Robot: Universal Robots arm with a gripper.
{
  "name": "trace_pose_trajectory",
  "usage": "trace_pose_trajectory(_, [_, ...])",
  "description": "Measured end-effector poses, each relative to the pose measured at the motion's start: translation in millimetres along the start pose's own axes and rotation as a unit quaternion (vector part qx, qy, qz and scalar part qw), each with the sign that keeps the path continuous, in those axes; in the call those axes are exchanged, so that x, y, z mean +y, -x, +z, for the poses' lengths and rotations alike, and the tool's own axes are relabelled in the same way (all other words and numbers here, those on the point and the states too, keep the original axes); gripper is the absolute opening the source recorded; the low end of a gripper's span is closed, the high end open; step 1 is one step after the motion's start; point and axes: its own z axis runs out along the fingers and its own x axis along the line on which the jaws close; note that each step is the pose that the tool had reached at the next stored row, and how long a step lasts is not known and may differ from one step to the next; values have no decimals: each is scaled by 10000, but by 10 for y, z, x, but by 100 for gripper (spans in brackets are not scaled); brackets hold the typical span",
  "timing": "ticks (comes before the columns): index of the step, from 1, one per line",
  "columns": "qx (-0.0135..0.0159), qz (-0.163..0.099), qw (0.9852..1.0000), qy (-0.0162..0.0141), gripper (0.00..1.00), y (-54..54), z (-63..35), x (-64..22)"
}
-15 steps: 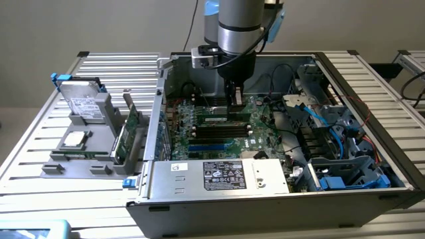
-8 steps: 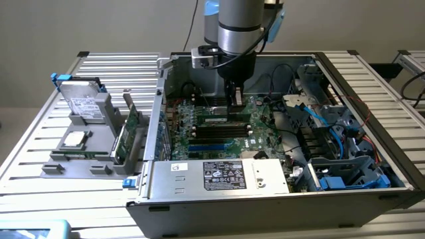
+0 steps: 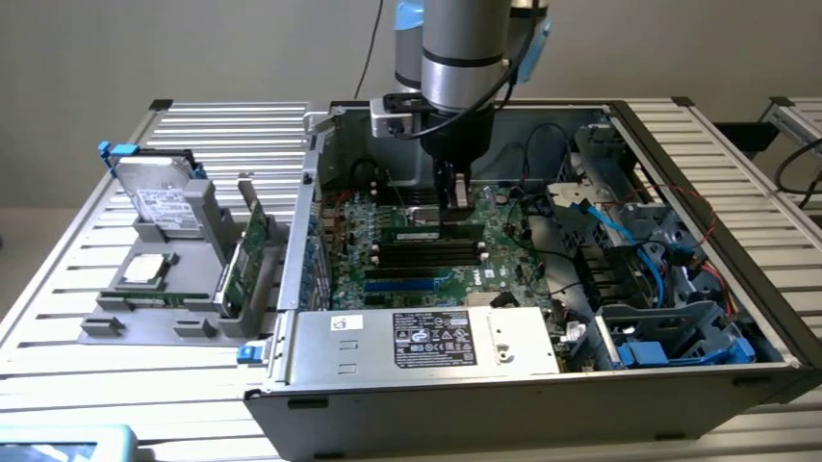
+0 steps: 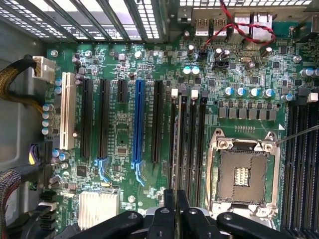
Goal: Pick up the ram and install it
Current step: 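Insert the ram into the slot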
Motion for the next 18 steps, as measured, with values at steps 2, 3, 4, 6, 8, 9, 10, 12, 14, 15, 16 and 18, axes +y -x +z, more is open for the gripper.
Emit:
trace_pose_trajectory(2, [1,0,10000,0,13,1,17,0])
trace_pose_trajectory(3, [3,0,10000,0,13,2,24,1])
trace_pose_trajectory(4, [8,0,10000,0,13,2,30,1])
trace_pose_trajectory(6, [22,0,10000,1,13,4,41,1])
trace_pose_trajectory(8, [35,-1,10000,1,13,4,51,1])
trace_pose_trajectory(9, [41,0,10000,1,13,5,58,1])
trace_pose_trajectory(10, [48,-1,10000,2,13,6,68,1])
trace_pose_trajectory(12, [55,-1,10000,2,13,7,84,1])
trace_pose_trajectory(14, [56,3,10000,1,13,8,94,2])
trace_pose_trajectory(15, [56,4,10000,0,13,8,97,2])
trace_pose_trajectory(16, [56,4,10000,-1,13,8,101,2])
trace_pose_trajectory(18, [57,6,10000,-7,13,9,110,2])
